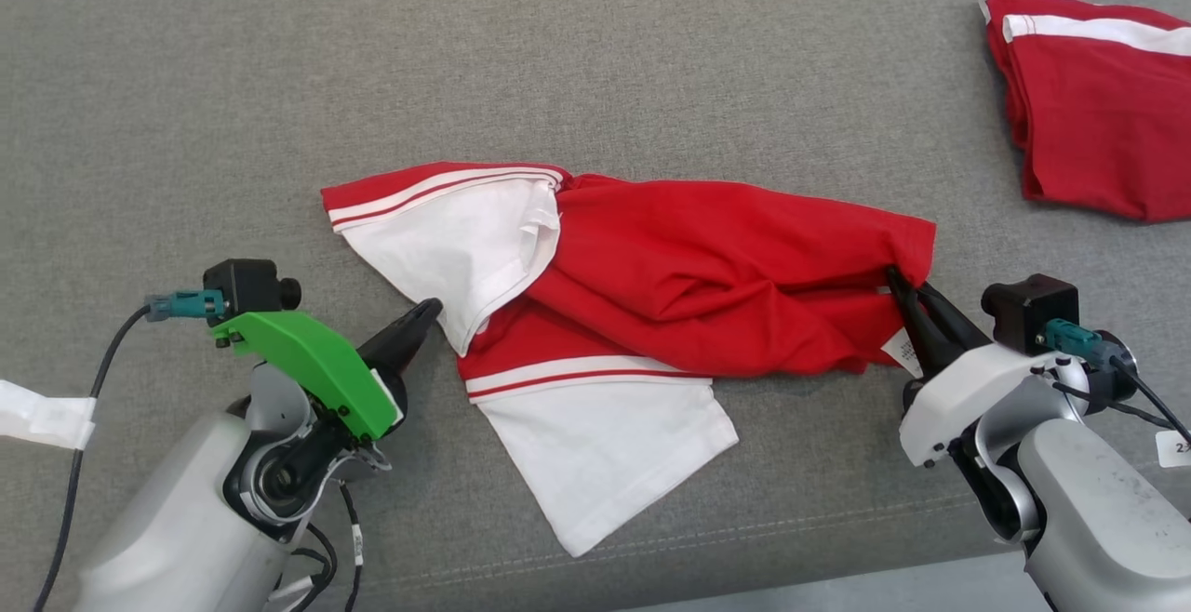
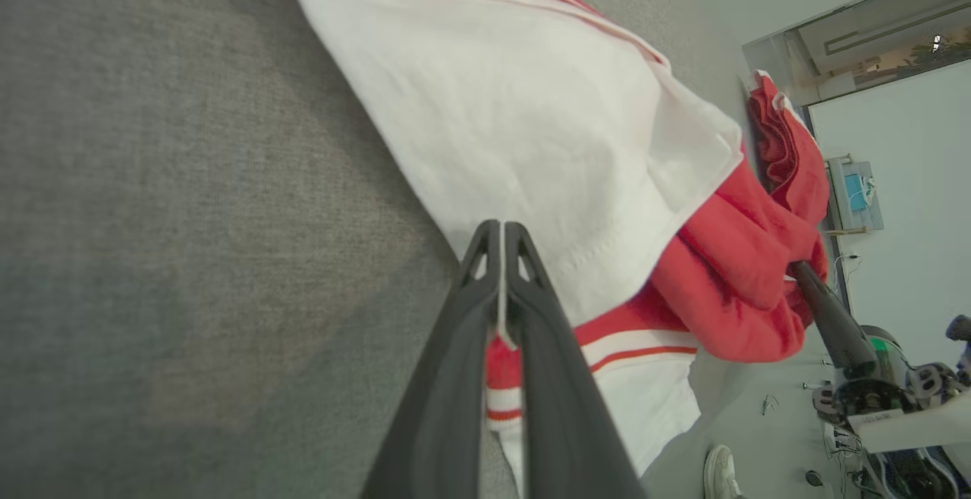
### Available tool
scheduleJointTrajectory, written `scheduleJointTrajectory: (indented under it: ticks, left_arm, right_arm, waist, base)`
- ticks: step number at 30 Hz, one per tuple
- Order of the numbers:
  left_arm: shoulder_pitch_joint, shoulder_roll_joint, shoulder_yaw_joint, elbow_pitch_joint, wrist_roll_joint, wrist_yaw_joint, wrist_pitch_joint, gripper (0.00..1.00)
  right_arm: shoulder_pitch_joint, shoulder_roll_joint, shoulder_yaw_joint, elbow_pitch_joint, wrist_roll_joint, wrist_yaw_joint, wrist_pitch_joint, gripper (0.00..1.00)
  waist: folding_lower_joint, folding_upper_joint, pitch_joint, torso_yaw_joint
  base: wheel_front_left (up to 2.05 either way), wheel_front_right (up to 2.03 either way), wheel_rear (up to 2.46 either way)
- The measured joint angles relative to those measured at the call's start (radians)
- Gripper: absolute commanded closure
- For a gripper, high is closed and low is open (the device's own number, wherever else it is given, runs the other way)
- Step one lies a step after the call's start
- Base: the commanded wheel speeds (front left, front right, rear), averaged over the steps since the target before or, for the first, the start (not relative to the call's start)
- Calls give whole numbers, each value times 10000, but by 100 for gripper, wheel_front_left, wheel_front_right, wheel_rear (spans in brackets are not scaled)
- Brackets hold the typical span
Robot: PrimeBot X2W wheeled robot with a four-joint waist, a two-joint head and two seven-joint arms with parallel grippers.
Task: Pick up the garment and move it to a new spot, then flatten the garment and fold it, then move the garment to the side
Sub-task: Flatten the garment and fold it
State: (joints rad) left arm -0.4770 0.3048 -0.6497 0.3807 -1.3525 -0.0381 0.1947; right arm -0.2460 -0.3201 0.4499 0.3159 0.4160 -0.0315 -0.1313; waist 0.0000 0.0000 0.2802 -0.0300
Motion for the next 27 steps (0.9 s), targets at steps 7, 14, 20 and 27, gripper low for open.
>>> scheduleJointTrajectory:
  ticks: [7, 14, 20, 27]
  left_arm:
    - [95, -178, -174, 21, -263, -157, 295, 0]
    - [211, -244, -307, 44, -261, -240, 420, 0]
    - [216, -244, -305, 115, -261, -245, 422, 0]
    - [207, -278, -263, 412, -263, -244, 420, 0]
  right_arm:
    - [40, -15, 84, -13, 0, -42, 6, 100]
    - [40, -35, 90, -23, 0, -40, 48, 100]
    - [40, -40, 111, -31, -2, -40, 61, 100]
    - [40, -40, 140, -92, -2, -40, 90, 100]
  waist:
    - [0, 0, -69, 157]
    - [0, 0, -89, 143]
    - [0, 0, -81, 89]
    - [0, 0, -36, 8]
  base:
    - [0, 0, 0]
    - [0, 0, 0]
    - [0, 0, 0]
    - [0, 0, 0]
